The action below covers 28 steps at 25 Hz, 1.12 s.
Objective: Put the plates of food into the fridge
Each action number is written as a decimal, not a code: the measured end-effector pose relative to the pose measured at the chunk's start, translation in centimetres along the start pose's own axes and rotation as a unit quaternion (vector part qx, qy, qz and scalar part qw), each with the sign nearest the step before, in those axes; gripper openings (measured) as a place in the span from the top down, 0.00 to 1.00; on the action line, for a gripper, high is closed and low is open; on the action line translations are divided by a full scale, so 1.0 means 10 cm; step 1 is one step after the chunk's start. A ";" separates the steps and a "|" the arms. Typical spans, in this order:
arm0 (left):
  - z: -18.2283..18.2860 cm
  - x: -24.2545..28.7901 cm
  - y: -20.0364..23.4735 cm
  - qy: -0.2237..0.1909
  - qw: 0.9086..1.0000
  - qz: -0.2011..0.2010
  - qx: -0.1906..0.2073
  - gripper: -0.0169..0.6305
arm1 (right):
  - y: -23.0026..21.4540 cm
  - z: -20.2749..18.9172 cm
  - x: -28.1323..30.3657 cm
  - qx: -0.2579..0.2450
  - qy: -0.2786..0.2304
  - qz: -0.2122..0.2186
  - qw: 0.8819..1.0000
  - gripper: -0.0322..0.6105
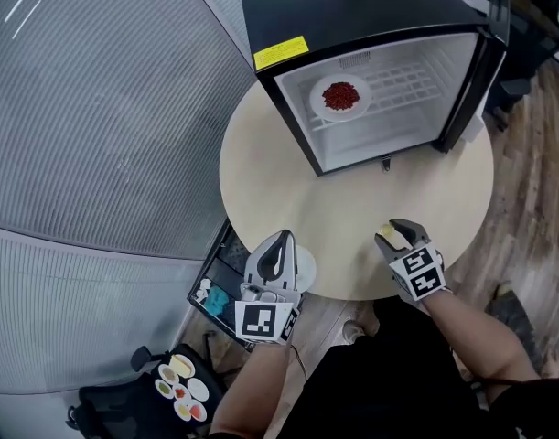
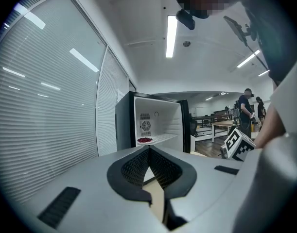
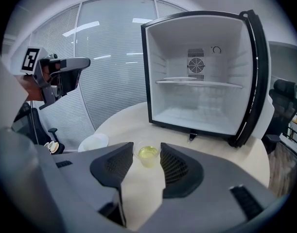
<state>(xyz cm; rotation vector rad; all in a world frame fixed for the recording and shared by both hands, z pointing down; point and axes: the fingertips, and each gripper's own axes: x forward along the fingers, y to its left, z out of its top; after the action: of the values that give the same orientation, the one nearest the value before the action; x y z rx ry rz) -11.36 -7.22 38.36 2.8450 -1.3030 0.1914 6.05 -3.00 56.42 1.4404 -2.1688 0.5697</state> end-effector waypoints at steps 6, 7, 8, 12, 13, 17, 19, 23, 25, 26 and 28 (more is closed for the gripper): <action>0.24 0.30 -0.04 -0.022 1.000 -0.002 0.007 0.96 | -0.34 0.36 -0.13 -0.002 -0.023 -0.008 1.000 0.66; 0.28 0.36 -0.05 -0.024 1.000 -0.003 0.008 0.96 | -0.41 0.41 -0.14 -0.001 -0.027 -0.010 1.000 0.66; 0.32 0.42 -0.07 -0.026 1.000 -0.003 0.010 0.96 | -0.48 0.45 -0.15 0.001 -0.030 -0.013 0.999 0.66; 0.45 0.62 -0.15 -0.027 0.999 -0.009 0.013 0.96 | -0.71 0.63 -0.19 0.005 -0.044 -0.019 0.999 0.66; 0.46 0.67 -0.16 -0.029 0.999 -0.010 0.015 0.96 | -0.76 0.69 -0.20 0.004 -0.048 -0.020 0.999 0.66; 0.62 0.86 -0.21 -0.037 0.999 -0.009 0.017 0.96 | -0.99 0.93 -0.24 0.000 -0.065 -0.023 0.998 0.66; 0.70 0.94 -0.23 -0.041 0.999 -0.008 0.018 0.96 | -1.10 1.03 -0.27 -0.002 -0.072 -0.026 0.997 0.66; 0.80 1.10 -0.24 -0.049 0.999 0.000 0.013 0.96 | -1.29 1.24 -0.28 -0.006 -0.087 -0.029 0.996 0.66; 0.82 1.17 -0.26 -0.053 0.999 -0.001 0.013 0.96 | -1.39 1.35 -0.29 -0.007 -0.097 -0.032 0.995 0.66; 0.83 1.21 -0.27 -0.054 0.998 -0.001 0.014 0.96 | -1.44 1.41 -0.29 -0.009 -0.103 -0.033 0.994 0.66; 0.86 1.28 -0.29 -0.054 0.998 -0.001 0.015 0.96 | -1.53 1.52 -0.30 -0.012 -0.111 -0.037 0.993 0.66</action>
<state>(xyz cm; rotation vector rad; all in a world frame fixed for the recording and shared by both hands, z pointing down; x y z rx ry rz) 0.06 -15.44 31.42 2.9201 -1.3257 0.0578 18.89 -15.12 43.72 1.6313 -2.2707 0.3711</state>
